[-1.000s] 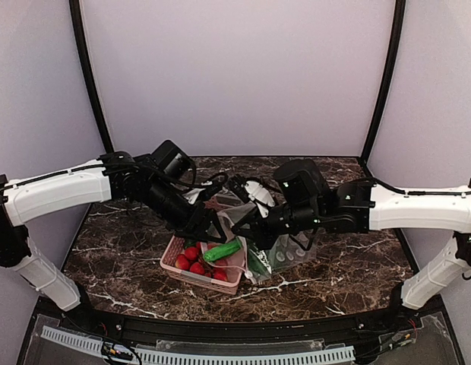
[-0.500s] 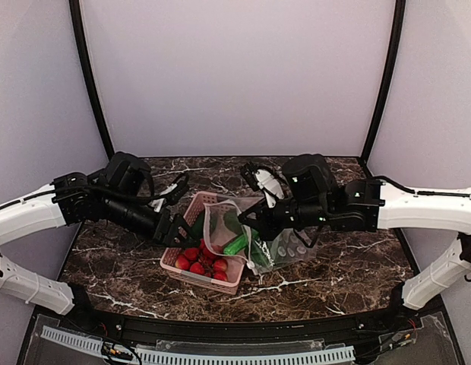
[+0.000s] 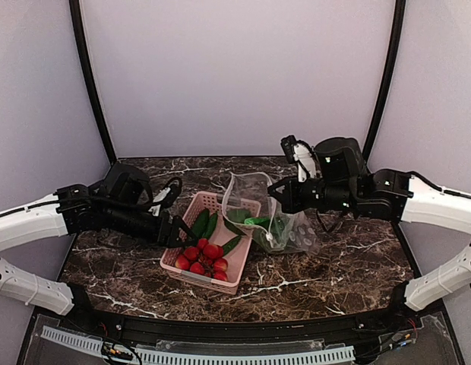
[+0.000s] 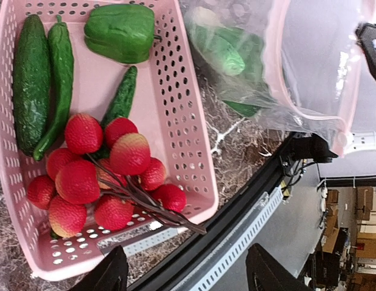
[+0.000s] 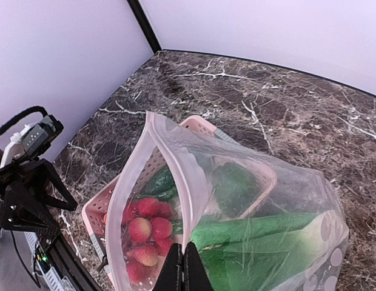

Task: Place the food in the zip-top bag and seal the zipper
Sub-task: Place the fake vegetable in the zipper food storage bag, then pick up the fake vegetable from the bin.

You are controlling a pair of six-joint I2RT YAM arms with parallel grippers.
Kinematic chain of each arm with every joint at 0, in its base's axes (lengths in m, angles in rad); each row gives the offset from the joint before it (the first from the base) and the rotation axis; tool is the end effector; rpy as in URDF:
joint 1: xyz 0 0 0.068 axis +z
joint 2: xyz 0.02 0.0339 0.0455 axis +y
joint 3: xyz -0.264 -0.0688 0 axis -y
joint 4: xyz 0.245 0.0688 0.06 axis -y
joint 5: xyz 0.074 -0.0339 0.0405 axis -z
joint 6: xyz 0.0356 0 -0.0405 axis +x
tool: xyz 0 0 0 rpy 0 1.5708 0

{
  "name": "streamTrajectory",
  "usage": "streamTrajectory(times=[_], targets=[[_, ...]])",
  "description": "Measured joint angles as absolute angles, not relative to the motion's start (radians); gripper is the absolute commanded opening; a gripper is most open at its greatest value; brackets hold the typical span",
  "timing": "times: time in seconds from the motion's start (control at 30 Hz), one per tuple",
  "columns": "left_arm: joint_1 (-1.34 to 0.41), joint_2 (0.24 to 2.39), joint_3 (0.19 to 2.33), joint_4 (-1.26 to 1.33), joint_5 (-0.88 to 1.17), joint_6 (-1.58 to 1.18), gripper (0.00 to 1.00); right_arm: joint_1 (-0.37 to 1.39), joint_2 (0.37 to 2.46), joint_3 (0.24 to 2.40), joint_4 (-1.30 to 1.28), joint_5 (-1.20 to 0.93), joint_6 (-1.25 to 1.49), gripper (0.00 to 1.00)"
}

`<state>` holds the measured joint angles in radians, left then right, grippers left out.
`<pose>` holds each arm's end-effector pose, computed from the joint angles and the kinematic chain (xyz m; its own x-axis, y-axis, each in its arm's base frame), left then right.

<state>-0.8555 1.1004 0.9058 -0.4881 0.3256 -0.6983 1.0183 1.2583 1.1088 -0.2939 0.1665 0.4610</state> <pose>0.1461 -0.1856 0.2924 -0.8814 0.0857 -0.4645 0.4065 0.6386 -0.6534 0.1565 0.2426 0.3407 -0.5401 -0.0401 -0.8406 -0.5813 0.7401 0.3381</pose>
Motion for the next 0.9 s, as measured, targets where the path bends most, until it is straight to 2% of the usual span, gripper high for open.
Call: streamTrajectory(times=[0.23, 0.43, 0.73, 0.9], targets=[[-0.843, 1.253, 1.023, -0.494, 0.195, -0.641, 0.67, 0.97, 1.187, 1.076, -0.311, 0.213, 0.484, 0.0], [-0.828, 1.434, 1.132, -0.479, 0.167, -0.593, 0.67, 0.945, 1.166, 1.047, -0.324, 0.226, 0.492, 0.0], [-0.81, 1.659, 1.245, -0.327, 0.235, -0.572, 0.78, 0.94, 1.166, 1.039, -0.339, 0.23, 0.5, 0.0], [-0.799, 1.773, 1.313, -0.293, 0.24, -0.563, 0.9, 0.939, 1.166, 1.039, -0.338, 0.229, 0.5, 0.0]])
